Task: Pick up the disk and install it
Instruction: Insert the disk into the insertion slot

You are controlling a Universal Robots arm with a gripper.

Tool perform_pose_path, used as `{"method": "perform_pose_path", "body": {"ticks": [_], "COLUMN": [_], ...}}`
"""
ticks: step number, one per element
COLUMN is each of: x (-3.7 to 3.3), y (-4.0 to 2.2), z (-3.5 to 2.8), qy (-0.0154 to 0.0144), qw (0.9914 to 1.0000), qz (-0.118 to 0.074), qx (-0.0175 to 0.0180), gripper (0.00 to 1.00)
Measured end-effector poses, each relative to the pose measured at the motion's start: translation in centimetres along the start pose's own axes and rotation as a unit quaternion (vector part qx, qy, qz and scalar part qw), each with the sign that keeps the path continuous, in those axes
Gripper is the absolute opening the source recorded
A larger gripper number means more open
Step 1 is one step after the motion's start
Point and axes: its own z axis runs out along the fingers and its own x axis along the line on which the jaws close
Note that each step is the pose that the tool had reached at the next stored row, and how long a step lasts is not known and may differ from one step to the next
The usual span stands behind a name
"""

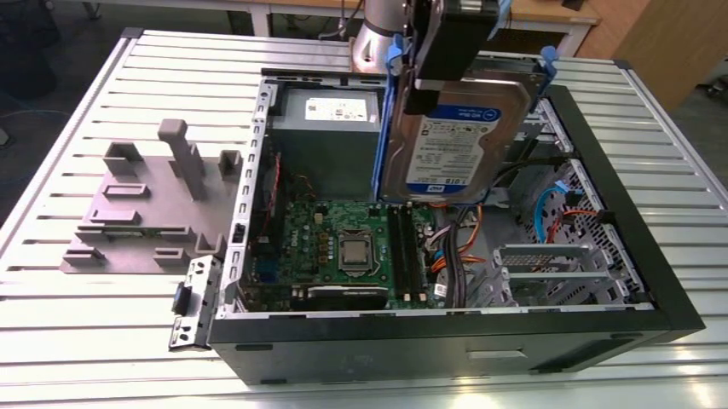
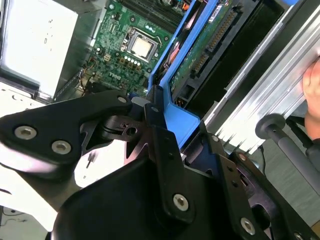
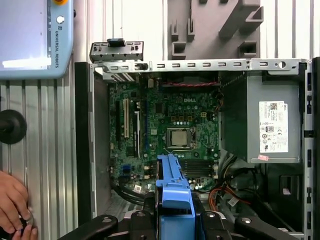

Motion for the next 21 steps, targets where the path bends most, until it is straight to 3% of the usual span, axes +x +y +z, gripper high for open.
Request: {"method": "perform_pose_path", "body": {"ticks": [6, 16, 21], "x": [0.01, 0.71, 1.44], "y": [-1.14, -2.12, -2.38], "z": [0.12, 0.6, 0.9], "qy": [-0.006, -0.0062, -0.0062], "qw": [0.99998, 0.99998, 0.99998], "qz": [0.0, 0.0, 0.0], "qx": [-0.0002, -0.0003, -0.0003], "gripper": [0.36, 0.36, 0.36]}}
